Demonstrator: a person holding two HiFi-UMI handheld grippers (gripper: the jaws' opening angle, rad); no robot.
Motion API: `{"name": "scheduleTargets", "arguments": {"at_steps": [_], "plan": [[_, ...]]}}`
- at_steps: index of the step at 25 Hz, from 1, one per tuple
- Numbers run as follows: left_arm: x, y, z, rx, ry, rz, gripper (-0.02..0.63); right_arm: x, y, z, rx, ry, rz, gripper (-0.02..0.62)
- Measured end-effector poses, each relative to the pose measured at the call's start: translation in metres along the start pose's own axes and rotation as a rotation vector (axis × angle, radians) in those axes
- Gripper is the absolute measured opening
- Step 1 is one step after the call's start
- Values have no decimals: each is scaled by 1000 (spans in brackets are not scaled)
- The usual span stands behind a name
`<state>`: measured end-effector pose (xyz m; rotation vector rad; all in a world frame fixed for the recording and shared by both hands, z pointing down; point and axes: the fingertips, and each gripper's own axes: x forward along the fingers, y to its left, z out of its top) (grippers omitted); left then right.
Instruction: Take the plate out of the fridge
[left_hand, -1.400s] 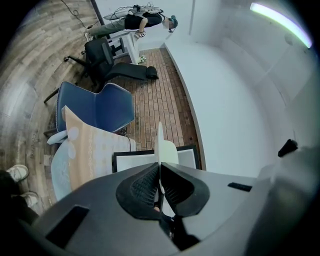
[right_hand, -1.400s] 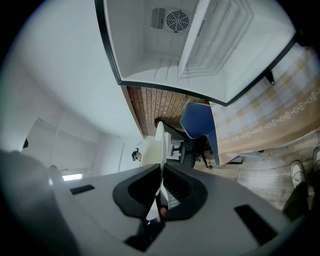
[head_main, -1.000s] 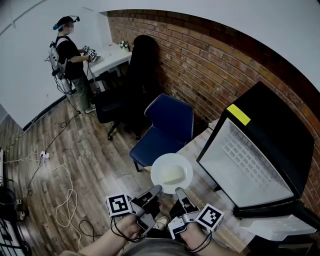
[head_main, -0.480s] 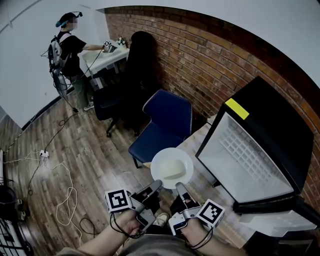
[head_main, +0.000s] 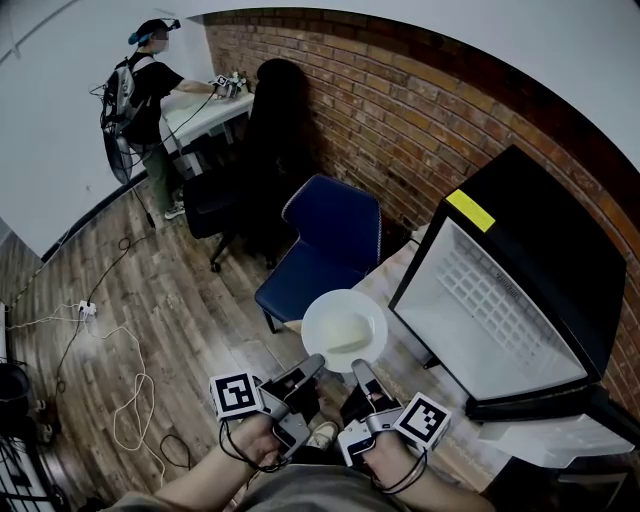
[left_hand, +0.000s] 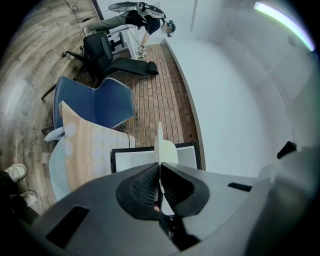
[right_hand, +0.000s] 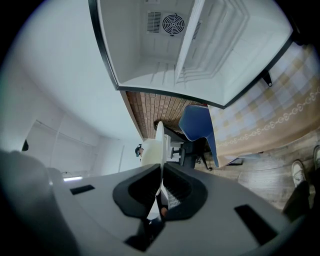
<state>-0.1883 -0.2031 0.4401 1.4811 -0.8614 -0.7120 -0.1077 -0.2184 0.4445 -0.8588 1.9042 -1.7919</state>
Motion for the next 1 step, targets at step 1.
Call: {"name": "scheduleTargets", "arguments": {"at_steps": [1], "plan": [[1, 0, 0, 2, 2, 0, 21, 0, -1, 1, -3, -1, -1, 35]]}}
